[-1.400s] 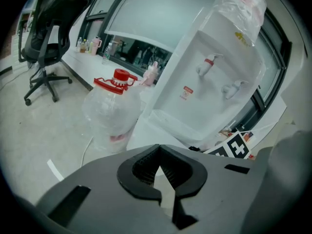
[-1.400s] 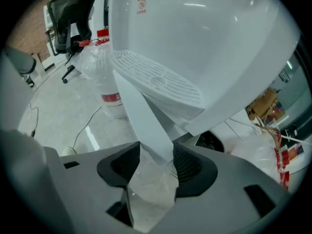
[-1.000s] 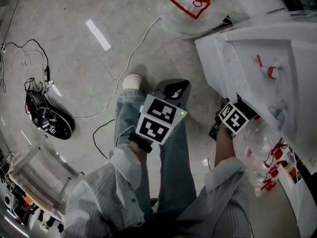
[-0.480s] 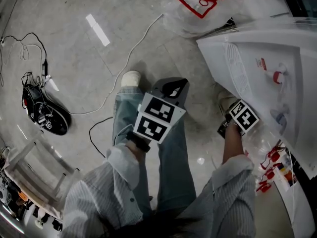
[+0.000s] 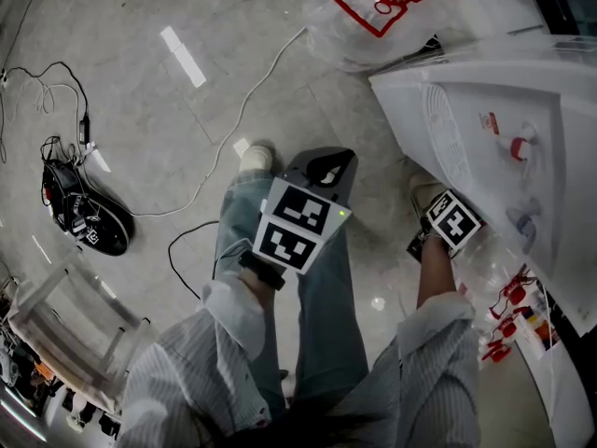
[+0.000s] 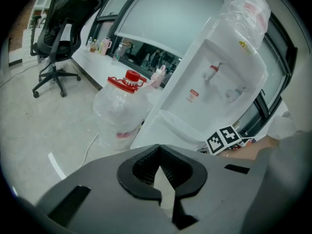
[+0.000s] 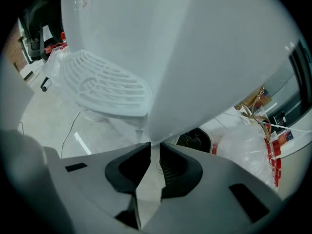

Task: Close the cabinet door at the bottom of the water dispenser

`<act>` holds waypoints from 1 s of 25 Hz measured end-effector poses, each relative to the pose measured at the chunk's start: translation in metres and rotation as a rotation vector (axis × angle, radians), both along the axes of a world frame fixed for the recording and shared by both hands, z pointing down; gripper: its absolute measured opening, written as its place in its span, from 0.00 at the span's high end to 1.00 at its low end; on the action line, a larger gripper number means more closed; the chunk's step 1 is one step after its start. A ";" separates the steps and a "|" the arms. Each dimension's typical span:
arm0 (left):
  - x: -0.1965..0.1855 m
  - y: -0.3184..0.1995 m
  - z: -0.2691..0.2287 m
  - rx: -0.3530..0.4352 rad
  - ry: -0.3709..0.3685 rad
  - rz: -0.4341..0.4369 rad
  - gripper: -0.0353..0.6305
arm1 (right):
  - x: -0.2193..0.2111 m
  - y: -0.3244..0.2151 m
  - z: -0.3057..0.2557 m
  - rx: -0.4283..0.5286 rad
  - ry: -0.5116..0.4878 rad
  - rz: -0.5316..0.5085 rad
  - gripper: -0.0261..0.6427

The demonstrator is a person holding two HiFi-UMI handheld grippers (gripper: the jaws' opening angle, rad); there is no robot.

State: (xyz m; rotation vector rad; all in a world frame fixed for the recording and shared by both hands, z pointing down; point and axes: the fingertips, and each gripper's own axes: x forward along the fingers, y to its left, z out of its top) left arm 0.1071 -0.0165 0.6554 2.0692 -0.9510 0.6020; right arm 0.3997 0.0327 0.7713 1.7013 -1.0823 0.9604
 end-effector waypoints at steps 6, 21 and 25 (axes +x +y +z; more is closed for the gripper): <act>-0.007 -0.002 -0.017 0.010 0.008 0.037 0.93 | -0.022 0.001 -0.019 0.006 0.000 0.001 0.88; -0.030 -0.051 -0.125 0.125 0.038 0.214 0.93 | -0.127 -0.037 -0.152 0.265 -0.103 0.101 0.88; -0.037 -0.061 -0.167 0.158 0.061 0.239 0.93 | -0.149 -0.053 -0.212 0.370 -0.129 0.082 0.88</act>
